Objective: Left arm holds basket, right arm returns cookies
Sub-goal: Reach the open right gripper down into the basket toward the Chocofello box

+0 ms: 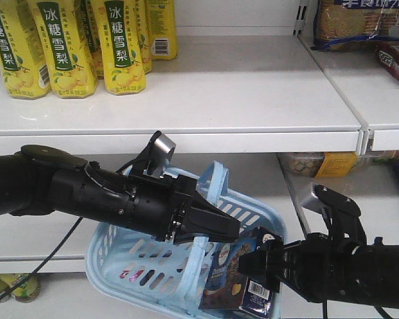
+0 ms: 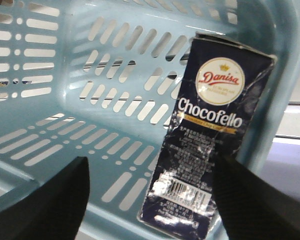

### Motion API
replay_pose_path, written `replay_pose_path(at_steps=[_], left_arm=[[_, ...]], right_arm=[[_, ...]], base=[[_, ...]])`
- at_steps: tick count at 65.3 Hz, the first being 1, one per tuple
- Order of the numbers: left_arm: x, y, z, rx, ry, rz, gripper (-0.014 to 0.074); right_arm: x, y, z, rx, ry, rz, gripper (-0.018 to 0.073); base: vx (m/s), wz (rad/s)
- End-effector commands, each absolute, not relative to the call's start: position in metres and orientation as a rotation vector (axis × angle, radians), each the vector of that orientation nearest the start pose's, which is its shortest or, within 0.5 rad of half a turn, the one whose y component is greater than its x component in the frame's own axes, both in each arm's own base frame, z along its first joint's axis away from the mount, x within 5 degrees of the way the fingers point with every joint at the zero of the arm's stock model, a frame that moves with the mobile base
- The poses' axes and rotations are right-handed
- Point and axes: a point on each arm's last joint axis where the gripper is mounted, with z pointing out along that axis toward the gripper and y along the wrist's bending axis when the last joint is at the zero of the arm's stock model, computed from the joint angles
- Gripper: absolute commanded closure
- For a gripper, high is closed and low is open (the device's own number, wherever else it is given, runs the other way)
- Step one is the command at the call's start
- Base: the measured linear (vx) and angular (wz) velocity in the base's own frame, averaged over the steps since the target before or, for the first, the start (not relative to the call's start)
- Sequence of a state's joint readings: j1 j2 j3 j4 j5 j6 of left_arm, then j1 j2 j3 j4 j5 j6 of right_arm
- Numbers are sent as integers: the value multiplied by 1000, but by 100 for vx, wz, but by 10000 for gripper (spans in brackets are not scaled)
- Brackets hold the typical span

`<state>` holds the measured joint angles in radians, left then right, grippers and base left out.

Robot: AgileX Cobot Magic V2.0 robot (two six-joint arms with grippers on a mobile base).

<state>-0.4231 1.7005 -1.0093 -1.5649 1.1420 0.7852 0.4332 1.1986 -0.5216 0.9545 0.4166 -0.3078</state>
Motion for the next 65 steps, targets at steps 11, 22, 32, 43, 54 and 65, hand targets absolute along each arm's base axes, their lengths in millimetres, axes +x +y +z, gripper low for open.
replay_pose_path(at_steps=[11,22,32,43,54,65], left_arm=[[278,-206,295,180,2103,-1940,602],[278,-206,295,180,2103,-1940,602],[278,-206,295,180,2103,-1940,602],[278,-206,295,180,2103,-1940,602],[278,-206,295,180,2103,-1940,602],[278,-206,295,180,2103,-1940,602]], right_arm=[[189,116,228,70,2441,836,74],[191,115,229,82,2425,823,74],[193,114,229,92,2409,806,74],[197,115,221,102,2439,787,74],[199,116,214,109,2471,779,74],[199,117,212,110,2483,779,74]], base=[[0,0],[0,0],[0,0],[0,0],[0,0],[0,0]])
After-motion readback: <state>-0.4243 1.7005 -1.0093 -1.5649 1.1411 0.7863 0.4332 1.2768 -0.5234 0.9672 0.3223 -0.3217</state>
